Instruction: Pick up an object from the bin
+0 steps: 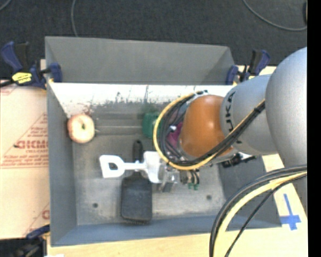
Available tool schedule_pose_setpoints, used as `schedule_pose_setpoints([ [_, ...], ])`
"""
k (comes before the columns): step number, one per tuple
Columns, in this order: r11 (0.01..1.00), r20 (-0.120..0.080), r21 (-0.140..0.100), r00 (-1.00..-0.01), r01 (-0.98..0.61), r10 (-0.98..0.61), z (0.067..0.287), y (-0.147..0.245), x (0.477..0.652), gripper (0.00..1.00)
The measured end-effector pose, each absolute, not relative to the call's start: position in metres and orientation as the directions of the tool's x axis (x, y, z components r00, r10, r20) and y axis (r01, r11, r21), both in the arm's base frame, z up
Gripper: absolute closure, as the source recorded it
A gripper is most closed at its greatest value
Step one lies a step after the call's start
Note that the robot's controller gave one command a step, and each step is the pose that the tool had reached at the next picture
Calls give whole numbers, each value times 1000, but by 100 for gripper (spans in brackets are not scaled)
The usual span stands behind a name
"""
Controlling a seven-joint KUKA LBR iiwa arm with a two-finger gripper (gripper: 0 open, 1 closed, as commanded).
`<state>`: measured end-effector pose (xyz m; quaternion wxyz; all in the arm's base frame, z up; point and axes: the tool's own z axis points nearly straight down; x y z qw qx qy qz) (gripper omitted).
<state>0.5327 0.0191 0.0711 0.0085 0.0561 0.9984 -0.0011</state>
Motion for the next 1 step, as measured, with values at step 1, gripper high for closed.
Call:
schedule_pose_setpoints([
  [1,990,-22,-6,-990,-142,-142,159,29,487,100],
])
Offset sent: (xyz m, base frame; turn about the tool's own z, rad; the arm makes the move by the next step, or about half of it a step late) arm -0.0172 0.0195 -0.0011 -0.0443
